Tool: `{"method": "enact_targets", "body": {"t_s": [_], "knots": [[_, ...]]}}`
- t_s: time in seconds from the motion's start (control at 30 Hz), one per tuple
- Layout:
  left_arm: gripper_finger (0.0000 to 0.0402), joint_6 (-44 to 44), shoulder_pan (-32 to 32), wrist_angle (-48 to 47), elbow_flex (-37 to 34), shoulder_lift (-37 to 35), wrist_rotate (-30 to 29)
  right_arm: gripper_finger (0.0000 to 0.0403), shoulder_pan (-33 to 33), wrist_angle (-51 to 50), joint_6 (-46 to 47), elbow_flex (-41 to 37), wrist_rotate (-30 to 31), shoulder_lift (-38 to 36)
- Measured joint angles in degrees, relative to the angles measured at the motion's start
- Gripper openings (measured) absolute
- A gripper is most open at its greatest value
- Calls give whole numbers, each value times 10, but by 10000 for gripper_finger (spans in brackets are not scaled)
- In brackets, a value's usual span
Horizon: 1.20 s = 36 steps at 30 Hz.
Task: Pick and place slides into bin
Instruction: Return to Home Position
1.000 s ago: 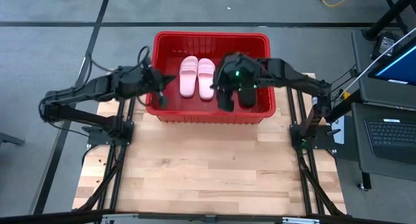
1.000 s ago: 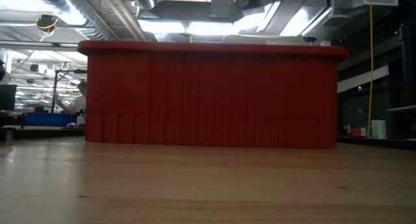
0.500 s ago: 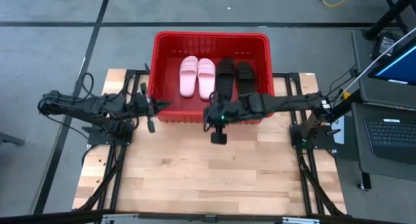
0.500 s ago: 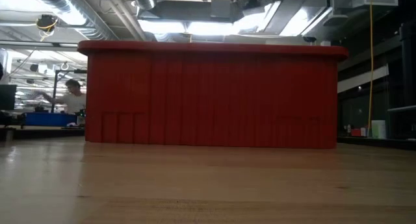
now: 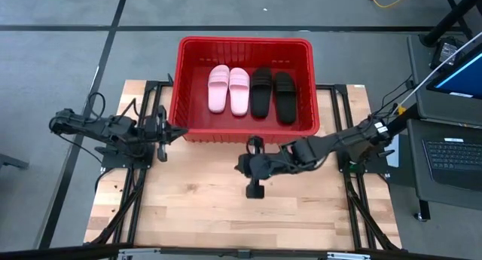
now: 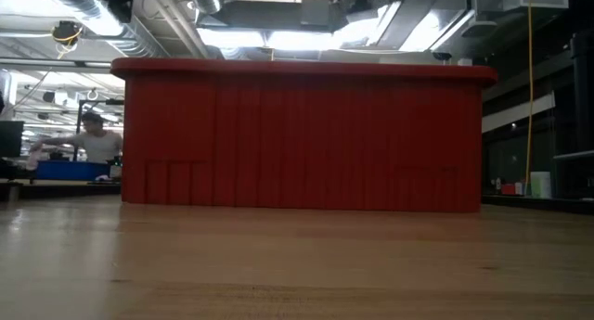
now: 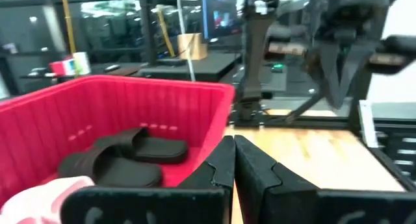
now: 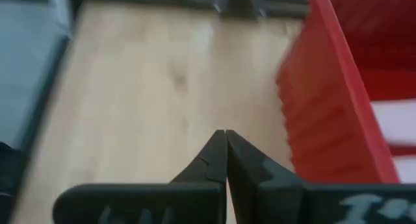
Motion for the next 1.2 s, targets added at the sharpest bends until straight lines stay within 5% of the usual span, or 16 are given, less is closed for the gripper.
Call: {"method": "enact_targets", "body": {"t_s": [0.57, 0.87, 1.2], "knots": [[2, 62, 1, -5, -140, -222, 38, 7, 0, 200, -26, 5, 2, -13], [2, 60, 13, -47, -146, -222, 69, 7, 1, 221, -23, 5, 0, -13], [1, 63, 53, 57, -209, -222, 116, 7, 1, 229, -12, 5, 0, -13]]}}
